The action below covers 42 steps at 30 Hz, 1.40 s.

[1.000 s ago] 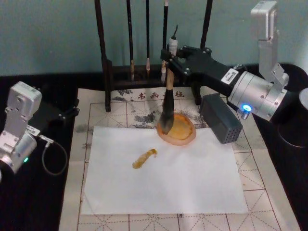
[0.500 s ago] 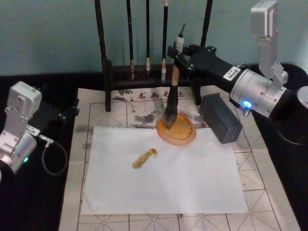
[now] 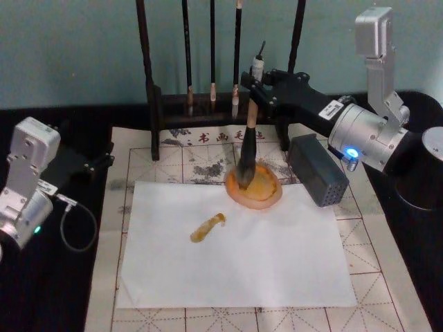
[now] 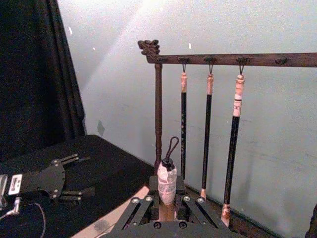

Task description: Pick up the brush from the inkstone, write on the paper, then place the brush back to its original position.

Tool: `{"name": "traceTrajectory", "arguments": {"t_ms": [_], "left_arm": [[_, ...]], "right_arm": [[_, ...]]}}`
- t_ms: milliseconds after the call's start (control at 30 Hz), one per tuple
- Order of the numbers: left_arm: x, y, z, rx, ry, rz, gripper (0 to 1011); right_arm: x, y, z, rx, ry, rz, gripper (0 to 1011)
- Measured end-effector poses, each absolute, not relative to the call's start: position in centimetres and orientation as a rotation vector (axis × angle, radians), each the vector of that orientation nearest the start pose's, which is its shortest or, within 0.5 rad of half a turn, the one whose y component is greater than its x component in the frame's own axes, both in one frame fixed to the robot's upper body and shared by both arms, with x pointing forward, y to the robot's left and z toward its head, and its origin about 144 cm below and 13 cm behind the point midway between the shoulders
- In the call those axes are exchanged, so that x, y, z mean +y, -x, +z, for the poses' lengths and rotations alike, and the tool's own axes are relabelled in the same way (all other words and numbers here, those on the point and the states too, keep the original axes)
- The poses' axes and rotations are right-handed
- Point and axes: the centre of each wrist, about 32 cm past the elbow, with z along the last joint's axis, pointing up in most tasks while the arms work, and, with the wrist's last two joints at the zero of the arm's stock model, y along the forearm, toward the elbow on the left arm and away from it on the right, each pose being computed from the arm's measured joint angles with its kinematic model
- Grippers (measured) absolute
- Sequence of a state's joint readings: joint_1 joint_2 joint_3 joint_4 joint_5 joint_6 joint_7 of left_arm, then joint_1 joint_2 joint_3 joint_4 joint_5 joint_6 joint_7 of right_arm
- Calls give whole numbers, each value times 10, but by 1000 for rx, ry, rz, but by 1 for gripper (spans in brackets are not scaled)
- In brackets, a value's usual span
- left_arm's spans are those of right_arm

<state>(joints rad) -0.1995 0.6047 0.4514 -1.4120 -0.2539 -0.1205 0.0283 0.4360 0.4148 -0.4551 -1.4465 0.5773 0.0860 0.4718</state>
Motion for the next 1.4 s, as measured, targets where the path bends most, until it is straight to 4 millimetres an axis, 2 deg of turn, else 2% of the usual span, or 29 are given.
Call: {"name": "traceTrajectory", "arguments": {"t_ms": [733,1400], "left_arm": [[310,-489,1140,-285,-305,1248,1001],[310,-489,1140,-285,-305,1248,1001]], "right_arm": [[-247,-544,1221,50,-62,-811,207],[-268,-538,1212,132,-83,-956,208]]}}
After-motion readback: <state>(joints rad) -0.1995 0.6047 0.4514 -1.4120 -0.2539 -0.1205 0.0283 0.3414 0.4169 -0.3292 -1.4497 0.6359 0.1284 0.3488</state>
